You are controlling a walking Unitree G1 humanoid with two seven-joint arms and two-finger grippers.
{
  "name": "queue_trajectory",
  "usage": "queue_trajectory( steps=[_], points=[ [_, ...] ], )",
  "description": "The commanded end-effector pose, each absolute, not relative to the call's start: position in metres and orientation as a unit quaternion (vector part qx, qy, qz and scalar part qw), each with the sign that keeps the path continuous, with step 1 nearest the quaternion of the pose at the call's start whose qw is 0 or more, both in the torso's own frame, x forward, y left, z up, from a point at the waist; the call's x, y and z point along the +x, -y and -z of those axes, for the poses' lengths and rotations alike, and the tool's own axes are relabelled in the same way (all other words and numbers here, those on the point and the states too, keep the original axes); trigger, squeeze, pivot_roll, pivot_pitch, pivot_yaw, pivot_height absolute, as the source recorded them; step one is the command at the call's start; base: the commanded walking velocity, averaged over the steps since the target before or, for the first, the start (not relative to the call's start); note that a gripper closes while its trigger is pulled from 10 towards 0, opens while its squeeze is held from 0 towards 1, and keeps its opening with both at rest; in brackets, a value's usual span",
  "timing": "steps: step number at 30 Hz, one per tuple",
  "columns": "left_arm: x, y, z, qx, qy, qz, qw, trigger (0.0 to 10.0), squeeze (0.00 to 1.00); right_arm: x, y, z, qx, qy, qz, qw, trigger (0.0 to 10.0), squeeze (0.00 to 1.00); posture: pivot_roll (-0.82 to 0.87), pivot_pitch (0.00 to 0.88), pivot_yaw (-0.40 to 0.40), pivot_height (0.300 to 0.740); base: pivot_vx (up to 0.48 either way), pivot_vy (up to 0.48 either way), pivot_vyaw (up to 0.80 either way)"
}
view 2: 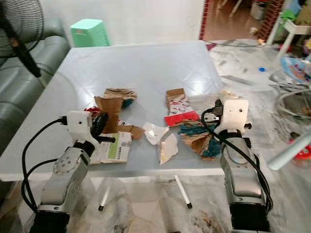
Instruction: Picking trash to rubbish bin
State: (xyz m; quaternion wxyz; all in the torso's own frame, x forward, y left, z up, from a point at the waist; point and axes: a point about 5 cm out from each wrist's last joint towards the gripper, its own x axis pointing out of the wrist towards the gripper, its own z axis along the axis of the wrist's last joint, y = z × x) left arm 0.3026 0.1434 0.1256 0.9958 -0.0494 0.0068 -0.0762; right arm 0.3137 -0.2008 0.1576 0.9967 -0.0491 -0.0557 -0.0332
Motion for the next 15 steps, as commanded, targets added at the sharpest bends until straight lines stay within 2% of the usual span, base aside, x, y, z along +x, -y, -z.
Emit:
queue_trajectory(
  steps=[1, 3, 15],
  points=[
    [0.3057, -0.1473, -0.1247, -0.055, -0.014, 0.063, 0.996, 10.0, 0.0, 0.3156, 0.1956, -0.1658, -0.047, 0.068, 0.024, 0.996, 10.0, 0.0, -0.06, 0.009, 0.037, 0.74, 0.0, 0.0, -0.71],
    [0.3076, -0.15, -0.1278, -0.052, -0.007, 0.057, 0.997, 10.0, 0.0, 0.3163, 0.194, -0.1671, -0.046, 0.069, 0.021, 0.996, 10.0, 0.0, -0.06, 0.012, 0.035, 0.74, 0.0, 0.0, -0.4],
    [0.3092, -0.1507, -0.132, -0.044, 0.002, 0.057, 0.997, 10.0, 0.0, 0.3165, 0.1906, -0.1709, -0.043, 0.073, 0.009, 0.996, 10.0, 0.0, -0.07, 0.021, 0.03, 0.74, 0.0, 0.0, 0.0]
  ],
)
